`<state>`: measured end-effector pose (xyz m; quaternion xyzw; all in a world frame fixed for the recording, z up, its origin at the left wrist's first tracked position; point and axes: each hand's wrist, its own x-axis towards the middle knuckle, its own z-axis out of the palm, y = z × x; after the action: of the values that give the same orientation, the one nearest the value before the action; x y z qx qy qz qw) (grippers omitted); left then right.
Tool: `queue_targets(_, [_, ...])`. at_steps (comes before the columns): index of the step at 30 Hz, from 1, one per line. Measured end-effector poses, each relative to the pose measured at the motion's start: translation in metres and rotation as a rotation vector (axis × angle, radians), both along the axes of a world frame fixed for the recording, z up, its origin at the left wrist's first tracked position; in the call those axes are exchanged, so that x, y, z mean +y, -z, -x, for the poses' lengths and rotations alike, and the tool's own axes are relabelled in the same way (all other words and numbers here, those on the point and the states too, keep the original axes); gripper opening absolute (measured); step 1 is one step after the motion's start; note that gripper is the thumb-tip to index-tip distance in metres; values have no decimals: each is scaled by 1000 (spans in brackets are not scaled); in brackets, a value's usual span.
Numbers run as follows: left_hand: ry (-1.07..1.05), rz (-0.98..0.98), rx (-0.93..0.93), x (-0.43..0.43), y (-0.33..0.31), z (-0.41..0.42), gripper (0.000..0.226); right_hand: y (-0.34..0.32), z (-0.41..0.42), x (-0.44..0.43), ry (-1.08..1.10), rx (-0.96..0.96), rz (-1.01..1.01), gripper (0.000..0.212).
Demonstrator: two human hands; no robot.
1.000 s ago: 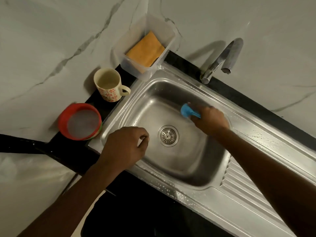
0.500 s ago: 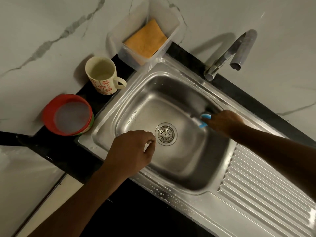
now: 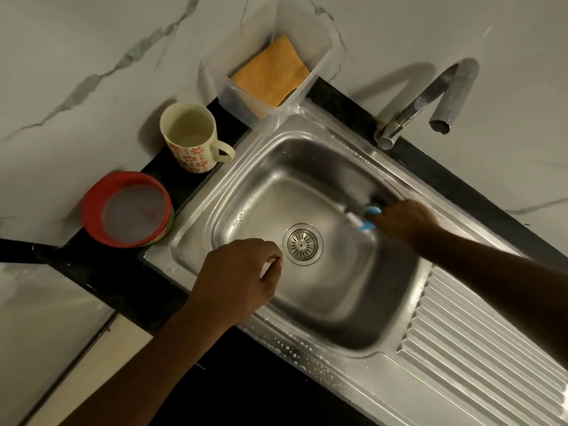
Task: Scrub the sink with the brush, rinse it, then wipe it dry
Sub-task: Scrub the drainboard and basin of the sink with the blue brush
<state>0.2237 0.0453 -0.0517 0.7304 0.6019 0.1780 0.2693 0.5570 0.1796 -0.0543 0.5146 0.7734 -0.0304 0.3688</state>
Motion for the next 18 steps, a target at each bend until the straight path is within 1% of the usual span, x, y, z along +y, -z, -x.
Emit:
queue_targets(1, [-7,11,-6,0,0,2,9,0,-12,-11,44,-20,42,41])
queue_targets(2, [-11,22,-11,-1,1,3,10,5,-16,-14,28,-93,56,43])
queue_targets(3, [-14,23,-19,-3,1,5,10,12,-15,-9,-62,-149,45,43])
queue_targets(5, [-6,29,-33,-7,2,9,10,14,17,14,-138,-35,-19,44])
queue_targets(8, [1,71,-19,-10,3,13,10,1,95,60,-91,235,-134,32])
queue_targets(10, [-3,83,-17,-9,4,13,10,-8,131,82,-248,184,-213,47])
queue_targets(11, [-4,82,-19,-9,5,13,11,-5,133,81,-299,182,-230,54])
queue_targets(12, [-3,77,-18,-9,5,13,11,2,123,77,-238,169,-202,53])
queue_targets(13, [-4,61,-13,-9,5,13,11,13,106,70,-132,214,-192,45])
queue_targets(14, [-1,45,-12,-9,5,13,11,17,87,57,36,285,-159,34])
queue_targets(15, [0,35,-20,-9,5,13,11,27,63,45,105,296,-147,29])
queue_targets(16, [-5,33,-29,-9,5,13,11,35,41,35,45,219,-133,33])
queue_targets(17, [-11,36,-35,-10,5,13,11,44,24,26,12,120,-87,40])
queue_targets(18, [-15,39,-36,-11,6,13,11,47,14,19,-5,60,-59,44])
